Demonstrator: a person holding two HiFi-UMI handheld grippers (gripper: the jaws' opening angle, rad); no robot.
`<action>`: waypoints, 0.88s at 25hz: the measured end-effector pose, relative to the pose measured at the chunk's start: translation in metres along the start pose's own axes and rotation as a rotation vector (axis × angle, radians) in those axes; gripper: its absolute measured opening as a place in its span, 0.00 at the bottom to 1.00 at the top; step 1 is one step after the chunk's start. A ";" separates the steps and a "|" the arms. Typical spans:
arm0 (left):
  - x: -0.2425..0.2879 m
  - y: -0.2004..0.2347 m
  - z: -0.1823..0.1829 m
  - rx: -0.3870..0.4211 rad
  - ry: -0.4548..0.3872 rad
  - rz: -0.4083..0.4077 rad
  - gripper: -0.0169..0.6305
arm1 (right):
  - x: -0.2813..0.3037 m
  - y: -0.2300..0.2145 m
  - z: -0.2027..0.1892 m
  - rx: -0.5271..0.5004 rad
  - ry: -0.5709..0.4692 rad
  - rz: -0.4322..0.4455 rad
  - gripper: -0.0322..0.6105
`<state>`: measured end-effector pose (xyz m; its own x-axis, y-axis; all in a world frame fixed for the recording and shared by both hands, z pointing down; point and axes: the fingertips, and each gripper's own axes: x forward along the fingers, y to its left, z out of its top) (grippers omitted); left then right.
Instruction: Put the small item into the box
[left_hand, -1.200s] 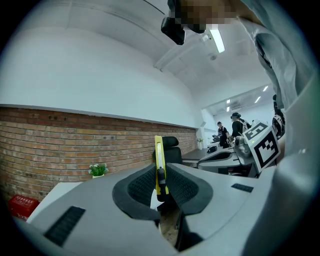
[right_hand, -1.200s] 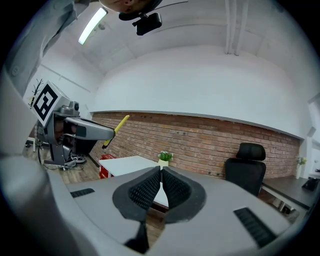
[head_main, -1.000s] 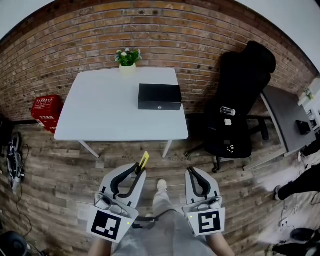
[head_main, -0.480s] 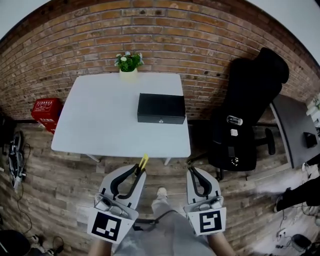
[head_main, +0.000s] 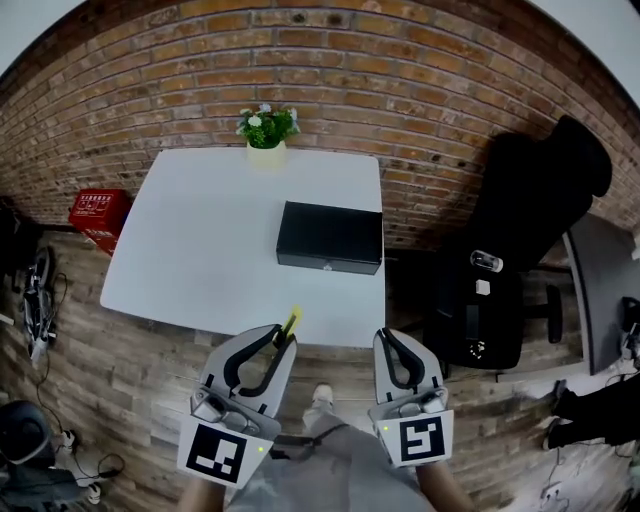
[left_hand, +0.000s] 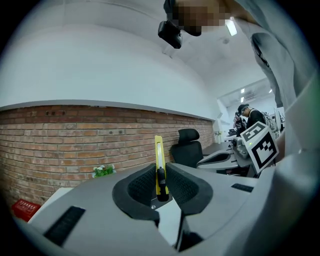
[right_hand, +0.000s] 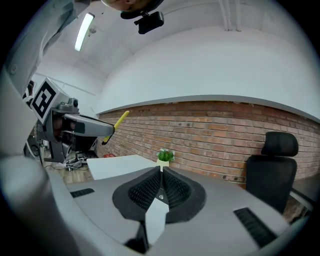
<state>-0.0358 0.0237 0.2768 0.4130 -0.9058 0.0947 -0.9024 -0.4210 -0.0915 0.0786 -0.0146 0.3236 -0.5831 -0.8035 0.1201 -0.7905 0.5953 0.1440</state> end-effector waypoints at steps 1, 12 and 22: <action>0.006 0.002 0.000 -0.004 0.001 0.010 0.14 | 0.006 -0.004 0.001 0.001 -0.005 0.009 0.12; 0.055 0.018 0.004 -0.016 0.018 0.077 0.14 | 0.048 -0.037 -0.002 0.016 -0.008 0.083 0.12; 0.064 0.023 -0.003 -0.034 0.063 0.103 0.14 | 0.061 -0.041 -0.010 0.032 0.011 0.114 0.12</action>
<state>-0.0305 -0.0440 0.2837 0.3101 -0.9390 0.1486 -0.9438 -0.3228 -0.0705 0.0767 -0.0880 0.3346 -0.6677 -0.7303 0.1444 -0.7248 0.6820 0.0974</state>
